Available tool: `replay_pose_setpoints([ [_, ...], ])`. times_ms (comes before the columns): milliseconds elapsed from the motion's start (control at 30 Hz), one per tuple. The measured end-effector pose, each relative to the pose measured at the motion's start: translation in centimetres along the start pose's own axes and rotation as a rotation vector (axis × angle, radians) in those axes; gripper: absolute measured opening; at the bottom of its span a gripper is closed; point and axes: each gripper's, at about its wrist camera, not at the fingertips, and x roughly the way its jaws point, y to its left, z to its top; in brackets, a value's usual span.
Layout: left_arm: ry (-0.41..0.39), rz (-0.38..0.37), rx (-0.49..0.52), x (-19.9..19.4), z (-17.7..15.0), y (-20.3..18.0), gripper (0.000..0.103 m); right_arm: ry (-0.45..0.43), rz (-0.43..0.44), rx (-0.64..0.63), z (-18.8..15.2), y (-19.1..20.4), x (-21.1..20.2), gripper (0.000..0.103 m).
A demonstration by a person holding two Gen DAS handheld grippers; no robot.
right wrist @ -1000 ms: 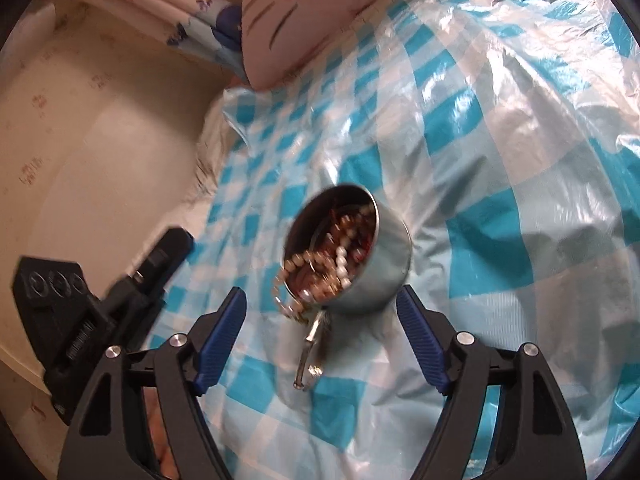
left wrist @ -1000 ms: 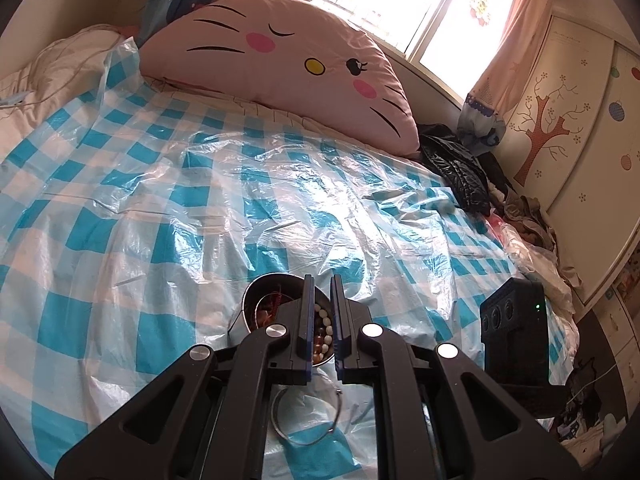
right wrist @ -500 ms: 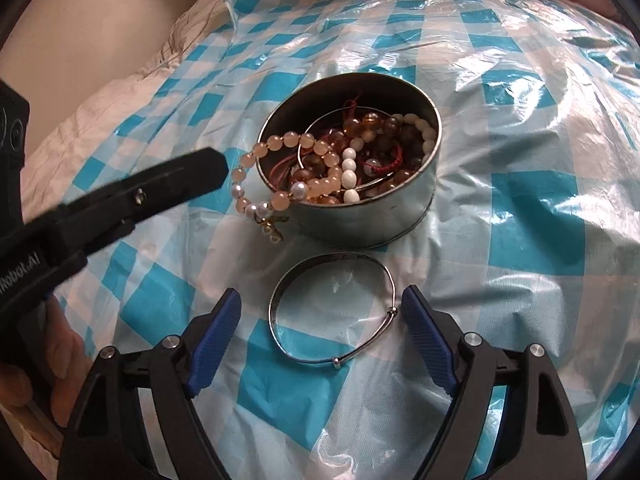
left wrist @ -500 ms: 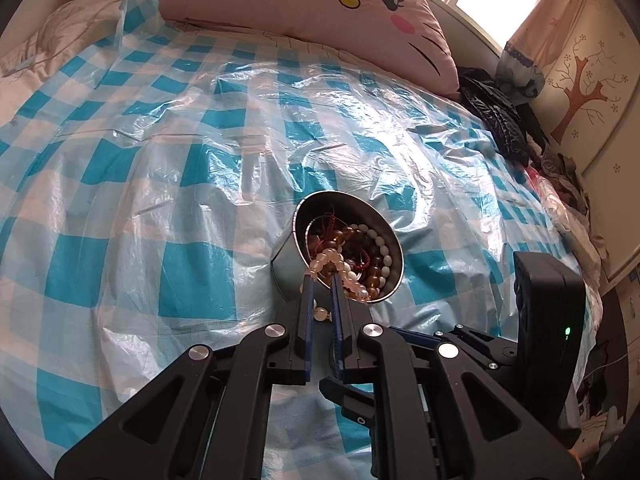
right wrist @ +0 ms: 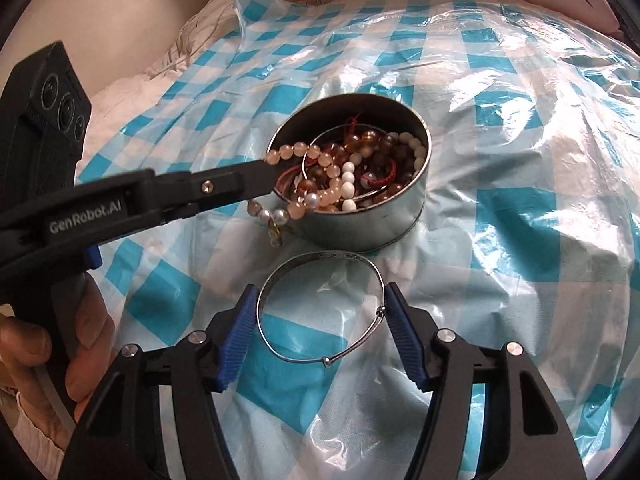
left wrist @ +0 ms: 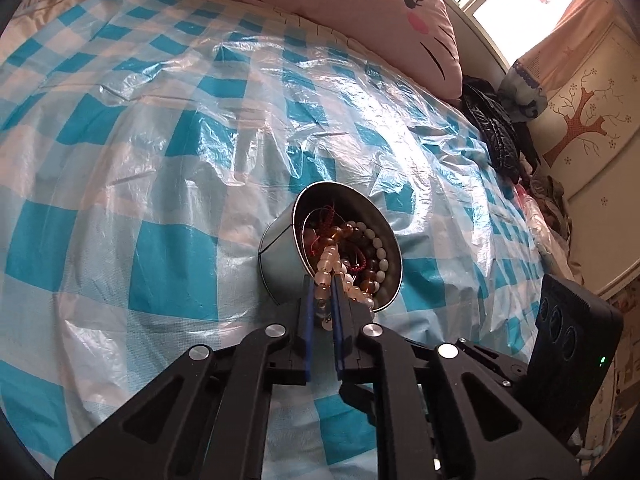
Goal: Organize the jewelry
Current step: 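Lower the pink pearl bracelet into the tin and open the left gripper, then carry the silver bangle over the tin and open the right gripper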
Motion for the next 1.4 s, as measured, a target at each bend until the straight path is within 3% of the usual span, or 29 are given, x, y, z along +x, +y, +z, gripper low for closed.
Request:
replay_pose_setpoints([
  [167, -0.066, -0.046, 0.043, -1.6, 0.8, -1.2, 0.007, -0.085, 0.092, 0.133, 0.6, -2.5, -1.9, 0.062],
  [367, -0.076, -0.075, 0.089, -1.8, 1.4, -3.1, 0.007, -0.22, 0.227, 0.309, 1.3, -5.8, -3.8, 0.062],
  [533, -0.094, -0.096, 0.1, -2.1, 2.3, -4.4, 0.007, -0.324, 0.303, 0.362, 1.5, -6.7, -5.5, 0.062],
  [667, -0.113, -0.083, 0.114, -2.2, 3.3, -5.2, 0.007, -0.349, 0.326, 0.392, 1.5, -7.4, -5.9, 0.062],
  [900, 0.005, 0.118, 0.044, 0.8, 3.3, -2.0, 0.013, -0.362, 0.321, 0.383, 1.7, -7.1, -5.7, 0.062],
  [967, -0.024, 0.142, 0.007, 0.0, 3.0, -0.8, 0.03, -0.363, 0.314, 0.375, 2.0, -6.9, -5.5, 0.062],
  [1067, -0.106, 0.186, -0.031, -2.3, 2.3, 0.1, 0.047, -0.374, 0.27, 0.329, 2.4, -5.8, -5.6, 0.062],
  [1200, -0.193, 0.278, -0.029, -4.8, 0.8, 0.4, 0.053, -0.397, 0.21, 0.248, 2.8, -4.0, -5.8, 0.062],
  [1333, -0.265, 0.357, -0.021, -6.2, -0.8, 0.3, 0.067, -0.417, 0.155, 0.178, 3.1, -2.4, -5.9, 0.062],
  [1400, -0.279, 0.383, -0.01, -6.4, -0.8, 0.3, 0.068, -0.419, 0.136, 0.158, 3.3, -2.0, -5.8, 0.062],
])
